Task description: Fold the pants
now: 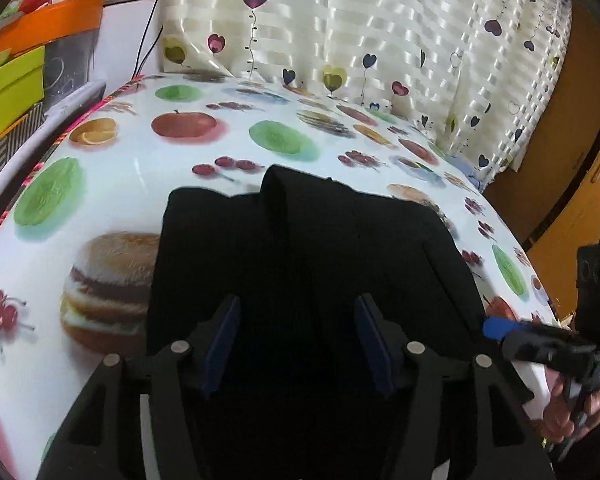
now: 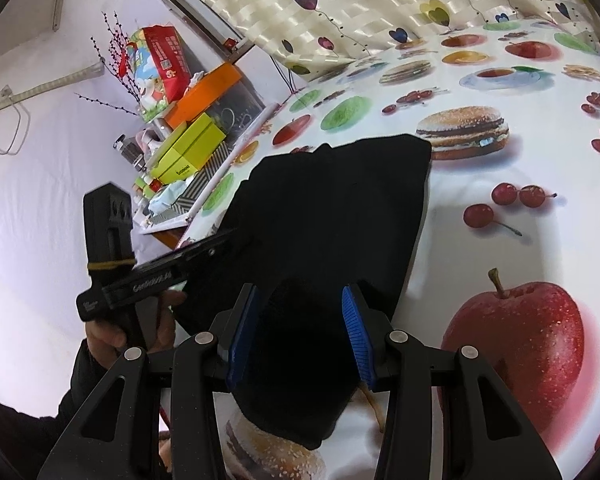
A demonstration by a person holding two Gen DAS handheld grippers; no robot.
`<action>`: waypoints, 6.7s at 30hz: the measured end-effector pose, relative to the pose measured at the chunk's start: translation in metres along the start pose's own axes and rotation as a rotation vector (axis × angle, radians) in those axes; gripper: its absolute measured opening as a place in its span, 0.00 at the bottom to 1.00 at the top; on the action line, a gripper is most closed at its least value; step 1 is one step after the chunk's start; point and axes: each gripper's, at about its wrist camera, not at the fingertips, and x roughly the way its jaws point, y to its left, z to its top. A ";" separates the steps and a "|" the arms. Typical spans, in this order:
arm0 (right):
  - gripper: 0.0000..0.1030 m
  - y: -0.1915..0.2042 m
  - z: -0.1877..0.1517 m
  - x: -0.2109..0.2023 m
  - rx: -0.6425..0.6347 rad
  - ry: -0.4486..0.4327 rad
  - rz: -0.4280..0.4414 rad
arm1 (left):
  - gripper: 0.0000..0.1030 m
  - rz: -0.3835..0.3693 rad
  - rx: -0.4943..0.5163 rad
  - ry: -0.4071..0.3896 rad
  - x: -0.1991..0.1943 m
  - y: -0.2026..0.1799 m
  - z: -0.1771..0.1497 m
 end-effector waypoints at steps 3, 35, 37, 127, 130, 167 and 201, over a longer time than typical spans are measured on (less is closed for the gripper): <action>0.43 -0.001 -0.002 0.004 -0.004 0.007 -0.006 | 0.61 0.033 -0.001 0.004 0.004 -0.006 0.003; 0.43 0.002 -0.008 0.003 -0.070 0.022 -0.134 | 0.04 0.161 -0.114 -0.071 -0.037 0.039 -0.010; 0.43 0.005 -0.007 -0.002 -0.084 0.002 -0.142 | 0.05 0.161 -0.122 -0.104 -0.048 0.042 -0.010; 0.47 -0.017 -0.005 -0.045 -0.109 -0.043 -0.256 | 0.56 0.125 -0.007 -0.073 -0.053 -0.031 -0.031; 0.47 -0.027 0.000 -0.039 -0.071 -0.030 -0.235 | 0.57 0.112 -0.036 -0.062 -0.045 -0.022 -0.024; 0.14 -0.025 0.024 -0.023 -0.038 -0.018 -0.134 | 0.07 0.034 -0.081 -0.031 -0.025 -0.003 -0.005; 0.13 0.000 0.148 0.100 -0.144 -0.007 -0.070 | 0.07 0.204 -0.015 -0.059 0.021 0.076 0.109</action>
